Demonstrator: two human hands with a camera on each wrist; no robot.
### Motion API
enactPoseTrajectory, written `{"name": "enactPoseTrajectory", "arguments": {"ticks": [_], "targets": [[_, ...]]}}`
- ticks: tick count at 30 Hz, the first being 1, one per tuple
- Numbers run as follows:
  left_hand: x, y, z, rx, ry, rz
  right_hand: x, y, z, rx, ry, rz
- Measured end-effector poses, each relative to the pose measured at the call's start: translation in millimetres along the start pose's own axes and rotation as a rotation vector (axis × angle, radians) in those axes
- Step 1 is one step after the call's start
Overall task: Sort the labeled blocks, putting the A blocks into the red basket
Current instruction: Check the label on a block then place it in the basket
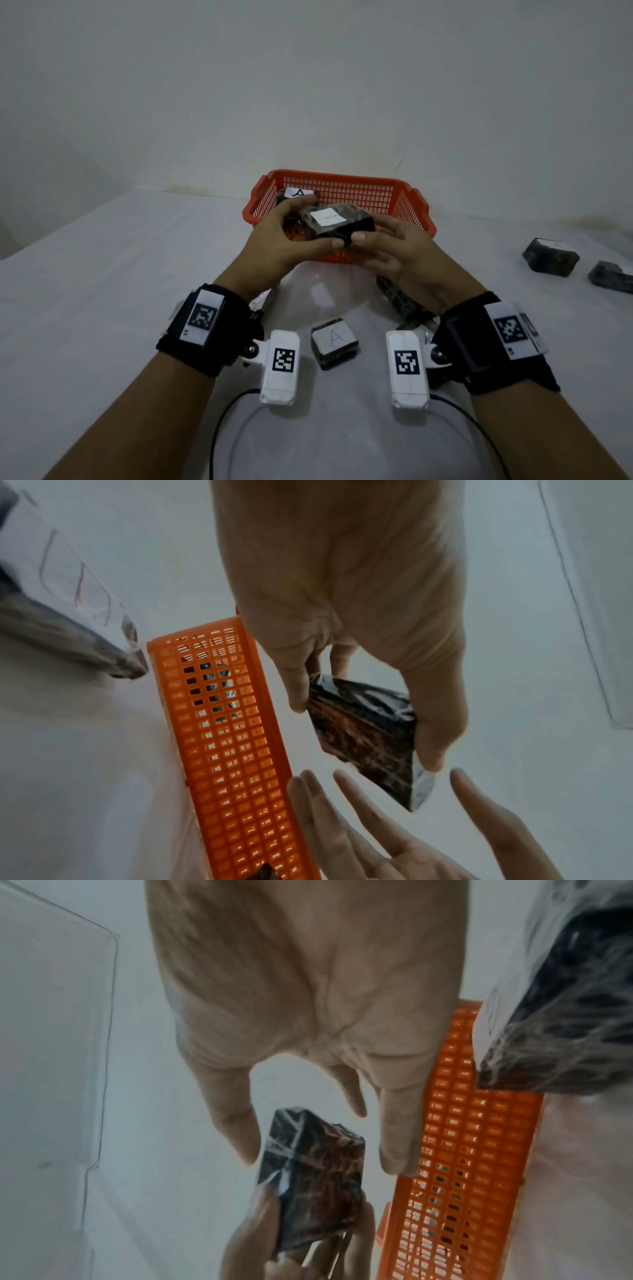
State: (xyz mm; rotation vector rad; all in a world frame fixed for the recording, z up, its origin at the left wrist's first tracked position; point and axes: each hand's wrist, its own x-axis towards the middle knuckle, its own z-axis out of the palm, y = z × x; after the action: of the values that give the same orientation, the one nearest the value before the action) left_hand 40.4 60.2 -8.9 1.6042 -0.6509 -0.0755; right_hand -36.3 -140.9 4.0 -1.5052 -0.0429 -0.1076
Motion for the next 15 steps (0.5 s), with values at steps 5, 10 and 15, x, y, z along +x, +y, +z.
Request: {"name": "enactPoseTrajectory", "arguments": {"ticks": [5, 10, 15], "targets": [[2.3, -6.0, 7.1, 0.087, 0.078, 0.006, -4.2, -5.4, 17.9, 0.158, 0.041, 0.112], [2.2, -2.9, 15.4, 0.146, 0.057, -0.003, -1.1, -8.0, 17.7, 0.214, 0.182, 0.110], [18.4, 10.4, 3.1, 0.211, 0.145, -0.010, 10.3, -19.6, 5.3, 0.107, 0.257, 0.138]]}}
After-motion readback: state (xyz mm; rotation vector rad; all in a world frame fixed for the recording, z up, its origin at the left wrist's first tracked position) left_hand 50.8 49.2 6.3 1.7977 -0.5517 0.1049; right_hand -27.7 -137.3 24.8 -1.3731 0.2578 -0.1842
